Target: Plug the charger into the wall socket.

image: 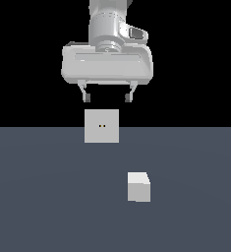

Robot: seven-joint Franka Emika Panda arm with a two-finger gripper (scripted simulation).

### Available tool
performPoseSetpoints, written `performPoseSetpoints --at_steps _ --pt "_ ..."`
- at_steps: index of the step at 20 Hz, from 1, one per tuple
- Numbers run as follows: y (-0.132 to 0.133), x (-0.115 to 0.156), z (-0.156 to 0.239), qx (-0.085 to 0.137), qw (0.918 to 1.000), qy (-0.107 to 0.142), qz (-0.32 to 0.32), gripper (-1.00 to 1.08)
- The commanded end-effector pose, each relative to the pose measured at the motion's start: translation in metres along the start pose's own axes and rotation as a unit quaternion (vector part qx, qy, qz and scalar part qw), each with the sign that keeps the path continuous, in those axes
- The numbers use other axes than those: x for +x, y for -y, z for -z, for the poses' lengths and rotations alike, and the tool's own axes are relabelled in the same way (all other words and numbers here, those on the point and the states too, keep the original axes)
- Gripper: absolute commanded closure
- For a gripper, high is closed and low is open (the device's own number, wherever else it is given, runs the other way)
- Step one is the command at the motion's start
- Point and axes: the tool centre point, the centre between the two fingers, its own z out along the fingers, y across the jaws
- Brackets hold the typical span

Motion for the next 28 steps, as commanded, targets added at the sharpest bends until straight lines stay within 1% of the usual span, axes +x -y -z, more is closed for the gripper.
performPoseSetpoints --at_steps 1,7,12,28 --pt "0.000 0.000 0.000 0.000 1.0000 0.000 0.000 -0.92" --pt "-0.002 -0.005 -0.004 0.000 1.0000 -0.002 -0.003 -0.92" --pt "-0.008 -0.016 -0.016 0.000 0.9999 -0.007 -0.010 -0.92" --pt "-0.039 -0.081 -0.083 -0.001 0.9979 -0.036 -0.054 -0.92"
